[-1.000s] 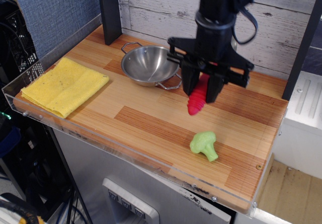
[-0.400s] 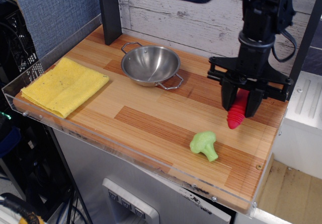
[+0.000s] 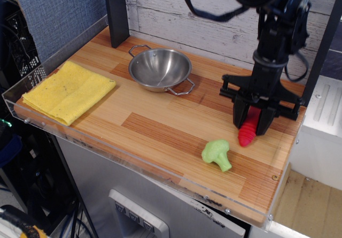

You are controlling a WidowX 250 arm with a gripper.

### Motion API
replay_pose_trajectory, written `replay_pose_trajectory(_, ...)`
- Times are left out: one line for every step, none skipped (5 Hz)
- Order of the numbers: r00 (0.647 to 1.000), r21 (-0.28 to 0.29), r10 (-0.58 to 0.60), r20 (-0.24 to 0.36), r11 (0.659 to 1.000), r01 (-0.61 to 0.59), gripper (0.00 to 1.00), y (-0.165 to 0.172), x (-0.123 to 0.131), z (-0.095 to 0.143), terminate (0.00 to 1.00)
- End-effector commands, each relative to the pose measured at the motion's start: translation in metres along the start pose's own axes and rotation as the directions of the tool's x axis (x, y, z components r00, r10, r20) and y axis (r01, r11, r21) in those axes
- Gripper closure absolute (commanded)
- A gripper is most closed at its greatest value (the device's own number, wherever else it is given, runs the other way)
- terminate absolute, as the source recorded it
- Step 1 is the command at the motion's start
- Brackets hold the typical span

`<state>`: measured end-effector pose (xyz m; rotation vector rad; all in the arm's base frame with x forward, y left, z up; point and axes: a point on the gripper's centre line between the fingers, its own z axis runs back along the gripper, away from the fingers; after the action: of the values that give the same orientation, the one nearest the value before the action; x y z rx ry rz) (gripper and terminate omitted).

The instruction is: Move the red spoon behind the broccoli.

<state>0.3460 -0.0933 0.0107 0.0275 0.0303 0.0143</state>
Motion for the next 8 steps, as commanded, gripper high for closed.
replay_pose_trajectory(1.0,-0.005,0.016,0.018,1.0,-0.016,1.0,0.01,0.005,0.006,0.0)
replay_pose_trajectory(0.999,-0.007,0.014,0.035,1.0,-0.014,0.0,0.013,0.001,0.016,0.0)
replay_pose_trajectory(0.997,0.011,0.018,0.076,1.0,-0.019,0.0,0.013,-0.002,0.03,0.0)
replay_pose_trajectory(0.993,0.01,0.036,0.116,0.999,-0.038,0.0,0.021,-0.006,0.042,0.0)
replay_pose_trajectory(0.982,-0.026,0.06,0.178,0.998,-0.056,0.0,0.035,-0.015,0.063,0.0)
replay_pose_trajectory(0.972,-0.05,0.056,0.23,0.998,-0.046,0.0,0.059,-0.032,0.095,0.0)
replay_pose_trajectory(0.978,-0.035,-0.006,0.21,0.999,0.014,0.0,0.081,-0.049,0.108,0.0)
replay_pose_trajectory(0.982,-0.028,-0.096,0.165,0.994,0.102,0.0,0.094,-0.059,0.114,0.0)
